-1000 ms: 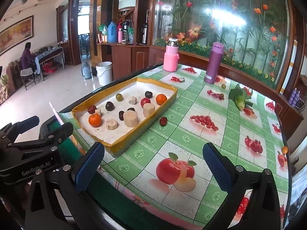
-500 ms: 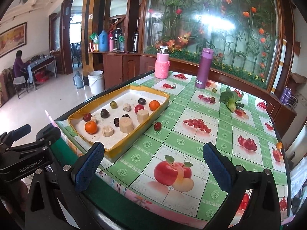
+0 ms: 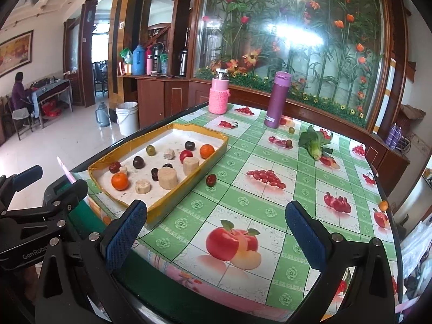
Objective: Organize fruits
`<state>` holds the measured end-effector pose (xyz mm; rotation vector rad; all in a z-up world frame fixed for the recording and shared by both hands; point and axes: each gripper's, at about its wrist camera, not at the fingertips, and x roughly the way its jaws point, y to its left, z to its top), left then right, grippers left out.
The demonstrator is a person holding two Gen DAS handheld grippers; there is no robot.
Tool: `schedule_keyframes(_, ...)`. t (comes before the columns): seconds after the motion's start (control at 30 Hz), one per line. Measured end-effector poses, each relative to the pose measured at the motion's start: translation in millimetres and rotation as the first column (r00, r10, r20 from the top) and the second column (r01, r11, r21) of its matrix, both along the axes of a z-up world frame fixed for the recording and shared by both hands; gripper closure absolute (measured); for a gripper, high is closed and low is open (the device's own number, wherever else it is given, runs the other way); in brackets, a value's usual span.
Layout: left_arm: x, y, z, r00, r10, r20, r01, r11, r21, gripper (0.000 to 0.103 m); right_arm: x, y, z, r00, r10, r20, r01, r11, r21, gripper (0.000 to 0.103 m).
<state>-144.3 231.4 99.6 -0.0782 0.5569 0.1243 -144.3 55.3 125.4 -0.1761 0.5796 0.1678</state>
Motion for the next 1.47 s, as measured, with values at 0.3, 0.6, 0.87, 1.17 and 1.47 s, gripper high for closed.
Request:
schedule_keyframes(0.3, 4, 3, 3, 1.000, -0.011, -0.006, 0.011, 0.999, -0.032, 0.005, 0, -8, 2, 1.000, -0.018, 0.006, 0.018, 1.000, -0.003, 0.000)
schedule_keyframes(0.6, 7, 1, 5, 1.000, -0.023, 0.019, 0.024, 0.999, -0.040, 0.000, 4, -17, 2, 0.999, -0.037, -0.001, 0.037, 0.999, 0.006, 0.000)
schedule_keyframes(0.87, 5, -5, 12, 0.999, -0.021, 0.047, 0.023, 0.999, -0.029, 0.000, 5, -21, 7, 0.999, -0.043, 0.009, 0.043, 0.999, 0.011, 0.000)
schedule_keyframes(1.17, 4, -6, 8, 0.999, -0.002, 0.038, 0.003, 1.000, -0.008, 0.000, 9, -20, 3, 0.999, -0.037, -0.008, 0.037, 0.999, 0.006, 0.000)
schedule_keyframes(1.47, 6, -4, 3, 1.000, -0.010, 0.009, 0.010, 1.000, -0.016, 0.000, 10, -19, -1, 0.999, -0.032, -0.015, 0.032, 0.999, -0.005, 0.000)
